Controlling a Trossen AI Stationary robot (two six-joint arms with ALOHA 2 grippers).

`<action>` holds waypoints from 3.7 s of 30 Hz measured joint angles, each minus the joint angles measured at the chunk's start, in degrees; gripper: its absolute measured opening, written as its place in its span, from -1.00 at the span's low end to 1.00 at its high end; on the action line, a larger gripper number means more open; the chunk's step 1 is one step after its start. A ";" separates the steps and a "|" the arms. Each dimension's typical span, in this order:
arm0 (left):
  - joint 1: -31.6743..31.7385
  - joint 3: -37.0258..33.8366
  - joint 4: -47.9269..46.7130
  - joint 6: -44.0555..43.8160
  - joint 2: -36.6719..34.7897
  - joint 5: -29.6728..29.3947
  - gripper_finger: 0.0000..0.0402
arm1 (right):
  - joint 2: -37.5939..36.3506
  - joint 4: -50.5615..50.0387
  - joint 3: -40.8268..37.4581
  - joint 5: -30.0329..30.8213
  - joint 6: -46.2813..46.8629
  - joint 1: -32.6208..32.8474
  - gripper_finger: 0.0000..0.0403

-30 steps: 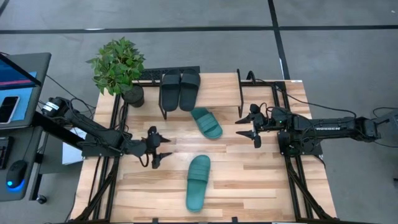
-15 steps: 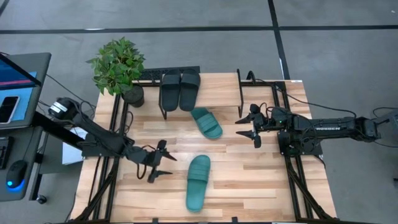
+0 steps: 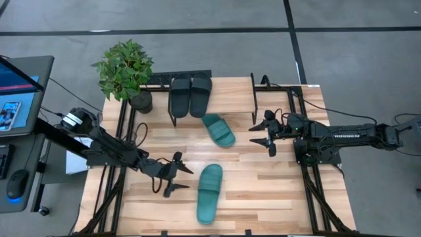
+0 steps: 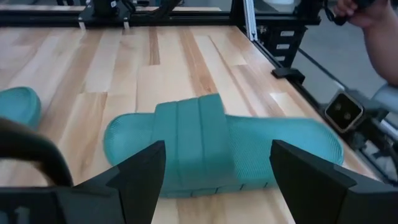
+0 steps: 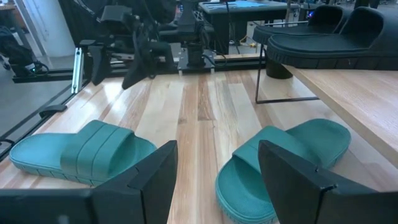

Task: Pick and place slides into the shelf
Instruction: Put the bottom green pair of slippers on the shelf

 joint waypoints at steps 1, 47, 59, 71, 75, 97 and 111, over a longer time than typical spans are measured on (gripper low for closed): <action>0.00 0.78 -0.09 -0.61 0.56 -0.03 0.37 | 0.00 -0.01 0.00 0.00 0.02 0.00 0.07; -6.19 41.42 -51.70 -4.45 16.92 -22.92 0.37 | -0.02 -3.43 -0.09 -0.02 4.48 5.77 0.07; -9.44 44.81 -53.79 -10.52 18.47 -22.53 0.37 | -0.02 -3.41 -0.11 -0.02 4.48 10.63 0.07; -13.72 44.81 -49.04 -13.51 18.47 -12.19 0.37 | -0.02 -3.41 -0.11 -0.02 4.48 15.65 0.07; -15.06 44.81 -47.81 -13.58 19.59 -11.78 0.37 | -0.02 -3.40 -0.11 0.01 4.48 16.96 0.07; -14.02 58.96 -58.34 -14.49 37.86 -5.10 0.37 | 0.00 -4.01 -0.13 0.15 6.22 22.18 0.07; -13.35 62.12 -64.32 -17.92 39.76 -6.00 0.37 | -0.02 -4.74 -0.15 0.17 8.96 22.16 0.07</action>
